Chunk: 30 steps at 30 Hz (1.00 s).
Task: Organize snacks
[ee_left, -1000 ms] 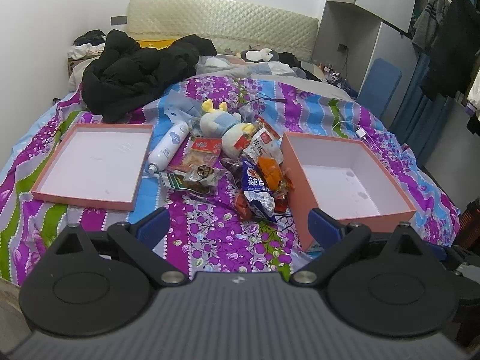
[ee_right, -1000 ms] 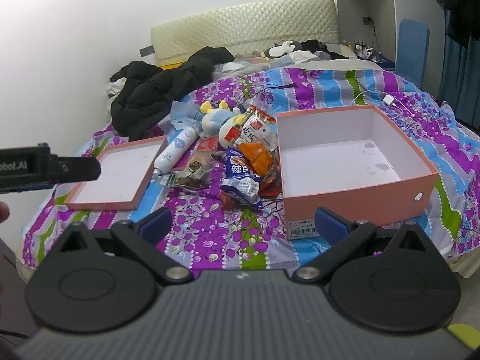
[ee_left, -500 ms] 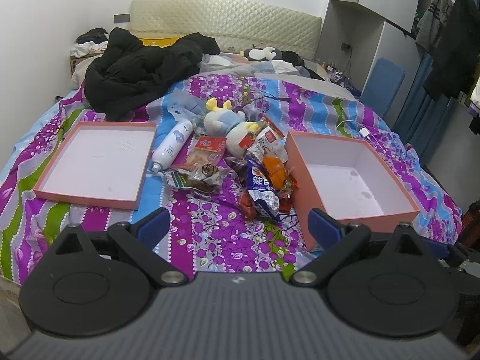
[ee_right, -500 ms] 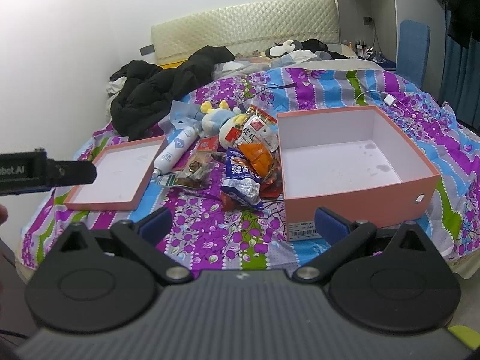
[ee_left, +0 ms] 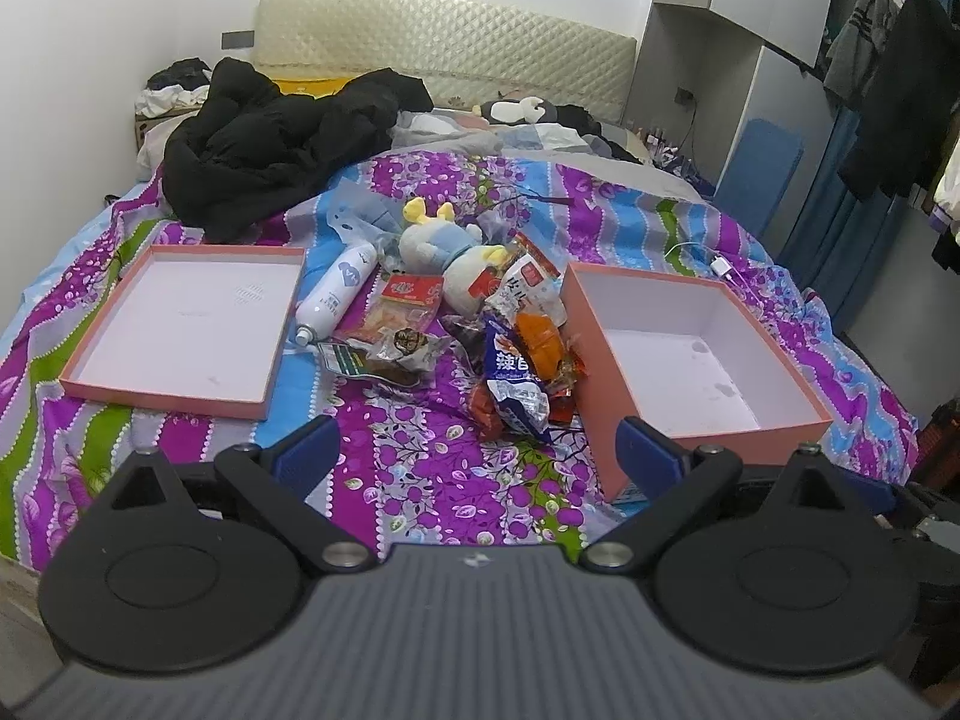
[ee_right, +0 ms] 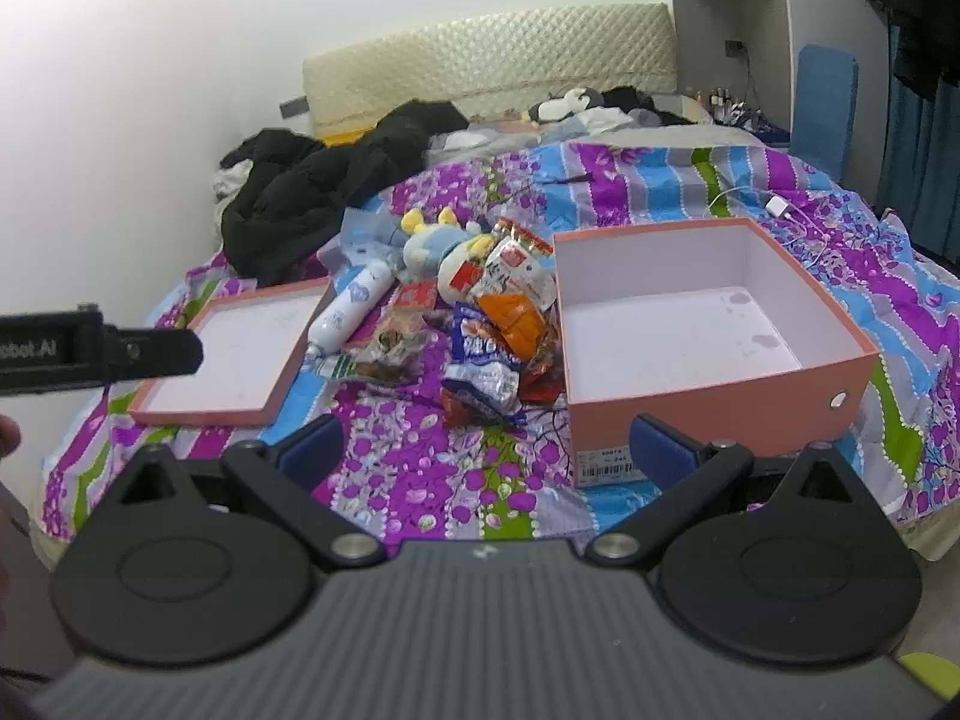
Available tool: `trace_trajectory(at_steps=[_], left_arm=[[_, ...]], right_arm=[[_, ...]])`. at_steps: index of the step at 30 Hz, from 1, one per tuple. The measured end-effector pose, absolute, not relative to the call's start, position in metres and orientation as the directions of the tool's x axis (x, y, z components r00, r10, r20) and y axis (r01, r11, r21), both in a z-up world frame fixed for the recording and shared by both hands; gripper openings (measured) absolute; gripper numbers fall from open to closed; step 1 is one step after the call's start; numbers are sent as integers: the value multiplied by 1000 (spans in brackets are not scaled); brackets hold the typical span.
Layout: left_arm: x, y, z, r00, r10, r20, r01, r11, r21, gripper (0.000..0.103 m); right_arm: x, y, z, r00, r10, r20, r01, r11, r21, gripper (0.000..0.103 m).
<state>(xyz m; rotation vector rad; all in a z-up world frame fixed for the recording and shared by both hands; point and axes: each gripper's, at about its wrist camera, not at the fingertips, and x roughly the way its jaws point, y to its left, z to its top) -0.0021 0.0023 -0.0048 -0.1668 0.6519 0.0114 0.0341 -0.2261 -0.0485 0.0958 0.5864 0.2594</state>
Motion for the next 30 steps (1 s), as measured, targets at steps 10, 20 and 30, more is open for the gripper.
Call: trace_trajectory(at_steps=[10, 20, 30], left_arm=[[-4, 7, -10, 788, -39, -615, -74, 985, -157, 100], [-2, 8, -13, 782, -36, -622, -77, 985, -154, 100], [5, 11, -15, 776, -33, -630, -83, 984, -155, 100]], right_arm=[[32, -226, -47, 804, 267, -531, -216, 964, 158, 103], [32, -224, -51, 787, 275, -552, -218, 961, 168, 103], [37, -222, -54, 777, 273, -567, -216, 962, 167, 103]])
